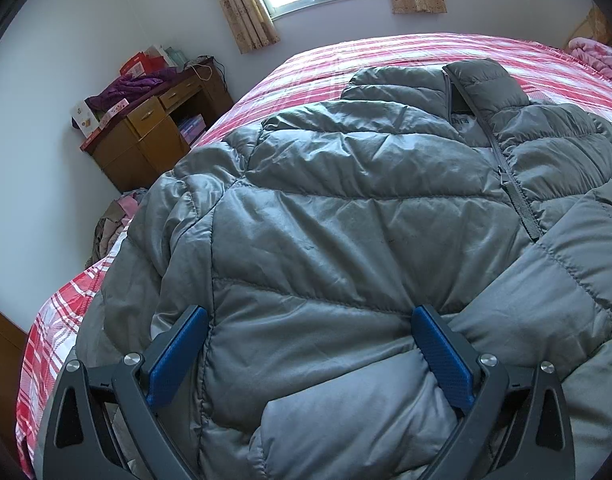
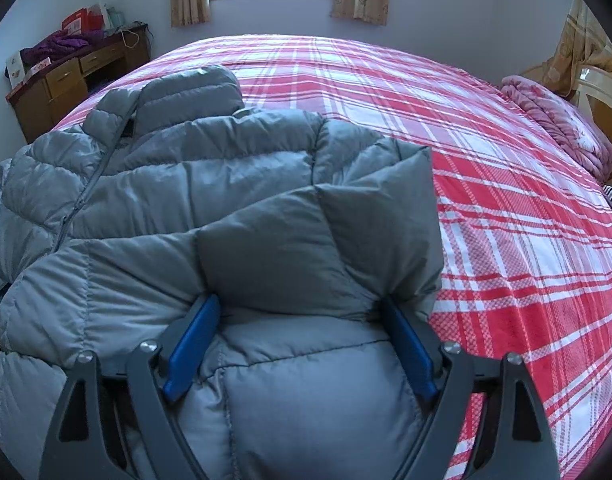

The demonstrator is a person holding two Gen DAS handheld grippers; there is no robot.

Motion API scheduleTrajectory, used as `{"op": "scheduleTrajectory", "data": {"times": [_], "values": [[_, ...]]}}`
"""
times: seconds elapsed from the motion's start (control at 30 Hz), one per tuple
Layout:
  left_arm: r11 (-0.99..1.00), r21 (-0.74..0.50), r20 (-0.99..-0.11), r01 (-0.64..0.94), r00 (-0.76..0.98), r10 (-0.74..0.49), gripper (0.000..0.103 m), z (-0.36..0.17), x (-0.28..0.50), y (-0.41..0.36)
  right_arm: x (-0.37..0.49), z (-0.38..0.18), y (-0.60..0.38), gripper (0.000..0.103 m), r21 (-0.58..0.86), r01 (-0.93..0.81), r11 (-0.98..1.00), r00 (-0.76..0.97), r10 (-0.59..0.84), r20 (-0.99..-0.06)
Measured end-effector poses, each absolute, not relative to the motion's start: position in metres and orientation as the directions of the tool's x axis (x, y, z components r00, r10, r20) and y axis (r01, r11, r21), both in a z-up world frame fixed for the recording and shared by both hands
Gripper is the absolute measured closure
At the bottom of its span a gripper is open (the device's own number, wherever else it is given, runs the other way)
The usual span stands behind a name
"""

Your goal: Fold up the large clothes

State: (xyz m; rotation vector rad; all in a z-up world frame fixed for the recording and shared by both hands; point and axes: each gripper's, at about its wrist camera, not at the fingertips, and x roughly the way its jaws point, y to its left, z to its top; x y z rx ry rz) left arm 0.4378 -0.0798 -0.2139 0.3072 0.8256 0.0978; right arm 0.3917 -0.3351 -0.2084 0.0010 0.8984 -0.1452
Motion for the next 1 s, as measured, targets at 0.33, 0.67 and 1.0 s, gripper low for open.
{"op": "scheduleTrajectory", "data": {"times": [0.33,0.67,1.0], "values": [[0.939,0.333,-0.726,0.081,0.657,0.201,0.001,-0.207,0.439,-0.083,0.392,-0.207,-0.333,0.014,-0.084,0.133,0.988,0.609,-0.148,-0.779],[0.946,0.320,-0.624,0.054,0.763,0.168,0.001,-0.112,0.353,0.002,0.314,-0.147,-0.306,0.008,-0.073,0.104,0.992,0.672,-0.124,-0.731],[0.934,0.281,-0.663,-0.221,0.659,0.355,0.001,-0.134,0.245,0.170,0.226,-0.139,-0.264,0.007,-0.061,0.009,0.998,0.692,-0.050,-0.720]]}}
